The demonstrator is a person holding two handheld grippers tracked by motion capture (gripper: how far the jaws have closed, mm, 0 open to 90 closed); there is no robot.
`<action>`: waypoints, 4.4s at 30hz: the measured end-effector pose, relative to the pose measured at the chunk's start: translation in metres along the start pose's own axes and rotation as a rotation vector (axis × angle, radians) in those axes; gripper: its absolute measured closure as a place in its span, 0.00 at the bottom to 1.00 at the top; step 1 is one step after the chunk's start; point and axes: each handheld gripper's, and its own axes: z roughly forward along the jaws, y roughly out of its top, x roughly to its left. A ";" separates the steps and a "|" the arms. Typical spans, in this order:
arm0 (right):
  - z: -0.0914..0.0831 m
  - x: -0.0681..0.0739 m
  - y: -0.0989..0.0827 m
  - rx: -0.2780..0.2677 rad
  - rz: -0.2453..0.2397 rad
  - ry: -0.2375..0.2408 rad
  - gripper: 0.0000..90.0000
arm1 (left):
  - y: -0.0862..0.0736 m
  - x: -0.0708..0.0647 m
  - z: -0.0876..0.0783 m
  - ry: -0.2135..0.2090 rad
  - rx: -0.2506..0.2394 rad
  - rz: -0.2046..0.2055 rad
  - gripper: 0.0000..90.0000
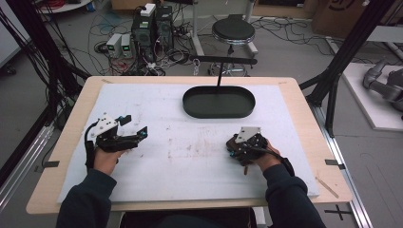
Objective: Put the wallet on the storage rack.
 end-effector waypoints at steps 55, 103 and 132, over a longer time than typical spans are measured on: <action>-0.058 -0.006 -0.017 -0.169 0.494 0.019 0.80 | -0.006 0.010 -0.008 0.022 -0.009 -0.050 0.20; -0.040 -0.015 -0.033 -0.130 0.489 -0.146 0.24 | -0.007 0.011 -0.008 0.023 -0.003 -0.036 0.21; -0.034 -0.047 0.024 -0.244 0.421 -0.132 0.70 | -0.009 0.010 -0.010 0.022 -0.013 -0.014 0.21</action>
